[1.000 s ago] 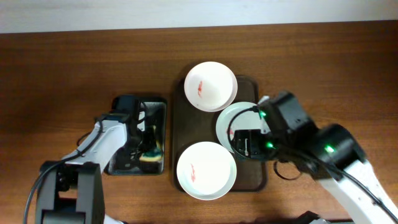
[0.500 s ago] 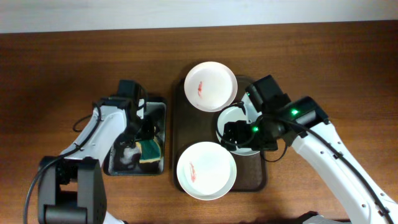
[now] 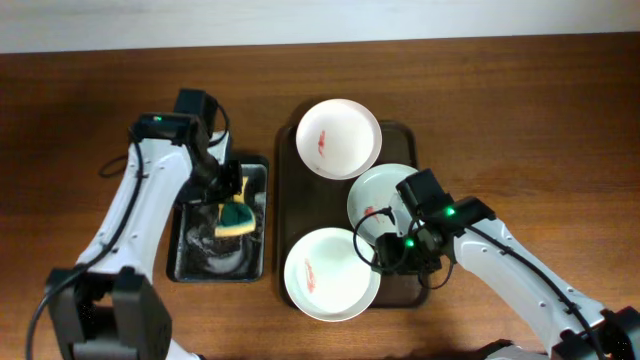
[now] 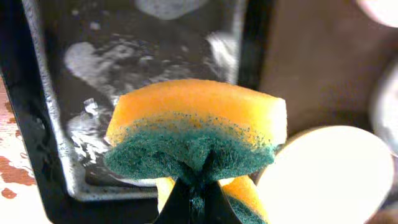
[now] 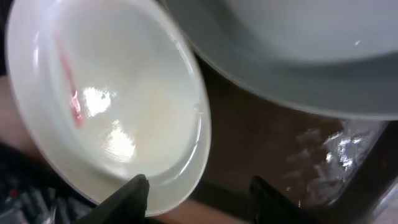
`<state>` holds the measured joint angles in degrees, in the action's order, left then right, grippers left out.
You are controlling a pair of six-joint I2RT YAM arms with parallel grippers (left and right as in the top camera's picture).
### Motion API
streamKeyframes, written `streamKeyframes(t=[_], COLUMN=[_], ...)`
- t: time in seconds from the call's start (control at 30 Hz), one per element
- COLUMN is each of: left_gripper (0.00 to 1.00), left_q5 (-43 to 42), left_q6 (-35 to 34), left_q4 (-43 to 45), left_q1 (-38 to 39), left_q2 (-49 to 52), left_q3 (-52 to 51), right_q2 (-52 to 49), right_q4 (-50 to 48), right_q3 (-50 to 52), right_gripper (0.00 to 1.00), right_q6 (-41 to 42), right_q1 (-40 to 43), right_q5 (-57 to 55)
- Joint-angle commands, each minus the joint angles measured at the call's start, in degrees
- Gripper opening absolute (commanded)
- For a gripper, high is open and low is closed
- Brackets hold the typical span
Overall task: Clean dirty plates on tray and stack at the side
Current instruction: 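Tilt the white plate up with the right gripper and bring the sponge onto it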
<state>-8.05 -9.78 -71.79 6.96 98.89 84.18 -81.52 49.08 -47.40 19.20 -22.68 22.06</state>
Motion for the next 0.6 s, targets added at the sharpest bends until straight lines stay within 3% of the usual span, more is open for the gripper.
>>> streamKeyframes(t=[0.0, 0.07, 0.13, 0.27, 0.37, 0.5, 0.57], left_gripper=[0.00, 0.00, 0.00, 0.00, 0.00, 0.00, 0.00], left_q5=[-6.16, -6.14, -6.12, -5.60, -6.51, -7.63, -7.58], left_q6=[2.64, 2.64, 2.64, 2.47, -3.10, -4.68, -8.81], left_q4=[-1.79, -2.84, -3.93, -2.32, 4.66, 19.04, 31.87], left_q1=[0.17, 0.35, 2.75, 10.08, 12.46, 16.46, 19.78], left_q2=[-8.92, -14.14, -16.98, -16.50, -16.28, -16.17, -15.96], left_q3=[2.93, 2.93, 2.91, 0.24, -7.17, -20.37, -29.59], right_q2=[-3.63, -7.65, -12.48, -12.98, -12.94, -12.94, -12.94], right_q4=[-3.23, -7.06, -9.29, -10.82, -10.75, -10.93, -10.97], right_q3=[2.21, 2.21, 2.19, 0.94, -1.09, -1.62, -1.62], right_gripper=[0.52, 0.39, 0.05, 0.04, 0.04, 0.04, 0.04], right_q6=[-0.61, -0.57, 2.97, 4.55, 10.23, 10.88, 10.88], right_q1=[-0.28, -2.23, -3.23, -1.53, -1.51, -1.68, -1.68], right_q5=[-1.75, -1.77, -6.47, -7.80, -12.20, -12.63, -12.57])
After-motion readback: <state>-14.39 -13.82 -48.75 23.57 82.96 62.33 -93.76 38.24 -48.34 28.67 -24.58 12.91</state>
